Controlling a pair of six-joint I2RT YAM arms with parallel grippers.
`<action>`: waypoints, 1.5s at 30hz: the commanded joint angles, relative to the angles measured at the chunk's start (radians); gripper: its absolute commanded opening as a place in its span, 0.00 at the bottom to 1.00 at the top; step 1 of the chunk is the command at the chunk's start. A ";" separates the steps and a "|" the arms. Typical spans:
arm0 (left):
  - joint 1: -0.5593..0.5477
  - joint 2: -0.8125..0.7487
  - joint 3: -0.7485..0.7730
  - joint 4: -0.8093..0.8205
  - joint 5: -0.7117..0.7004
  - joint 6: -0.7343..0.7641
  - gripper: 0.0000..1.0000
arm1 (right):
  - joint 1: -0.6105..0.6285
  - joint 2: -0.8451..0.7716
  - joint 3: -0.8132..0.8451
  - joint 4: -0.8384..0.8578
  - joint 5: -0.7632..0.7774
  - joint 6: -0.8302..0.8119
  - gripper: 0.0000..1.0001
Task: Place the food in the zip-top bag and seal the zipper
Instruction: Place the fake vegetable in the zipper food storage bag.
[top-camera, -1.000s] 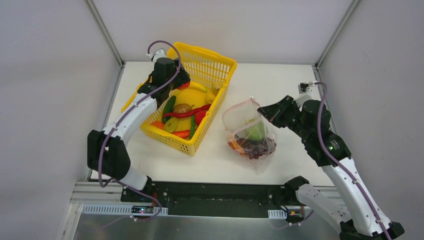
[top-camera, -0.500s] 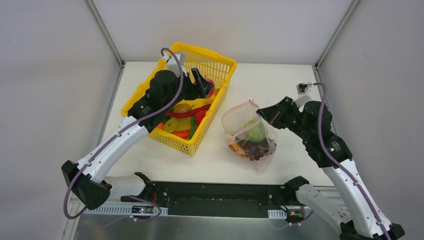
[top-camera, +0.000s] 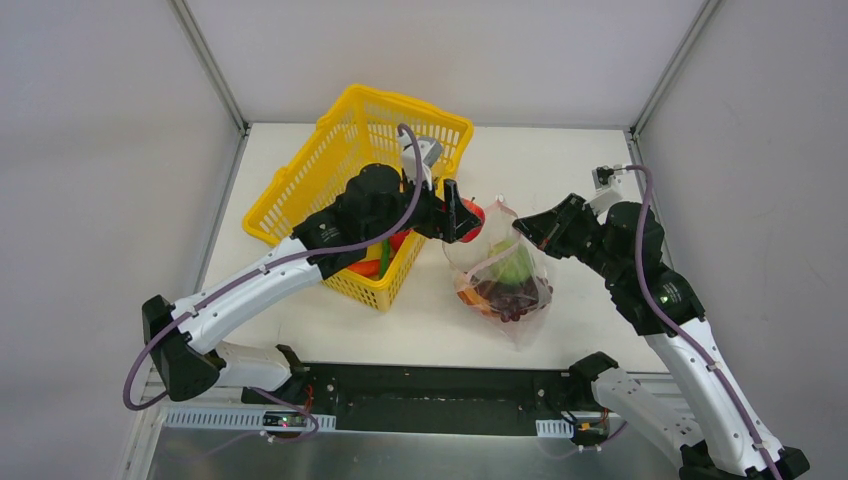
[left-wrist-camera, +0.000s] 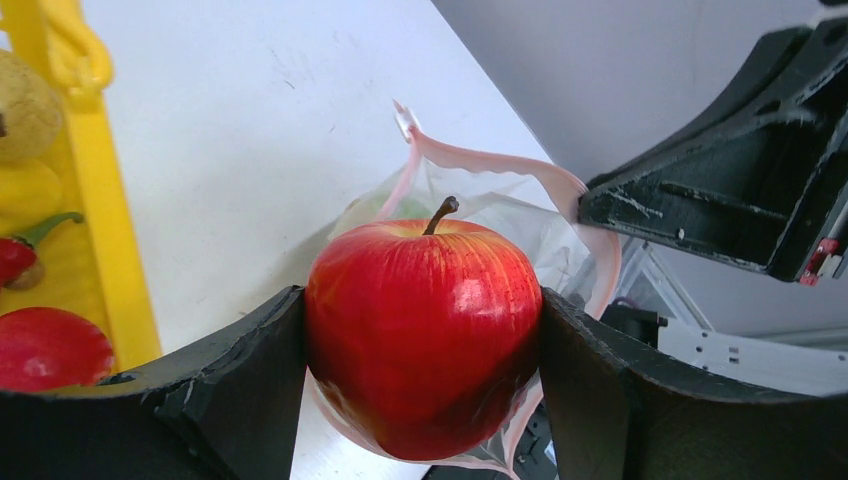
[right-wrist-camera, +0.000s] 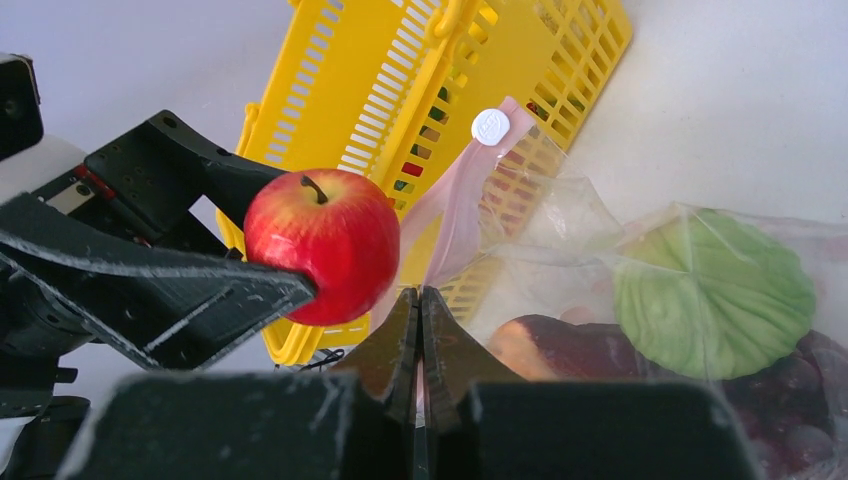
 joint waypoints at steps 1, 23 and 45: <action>-0.043 0.015 0.054 0.035 0.012 0.074 0.14 | -0.005 -0.018 0.028 0.042 -0.007 -0.011 0.01; -0.098 0.178 0.207 -0.109 0.159 0.125 0.71 | -0.004 -0.045 0.023 0.040 0.019 -0.004 0.02; -0.100 0.020 0.143 -0.133 0.032 0.197 0.95 | -0.004 -0.099 -0.016 0.115 -0.024 -0.037 0.02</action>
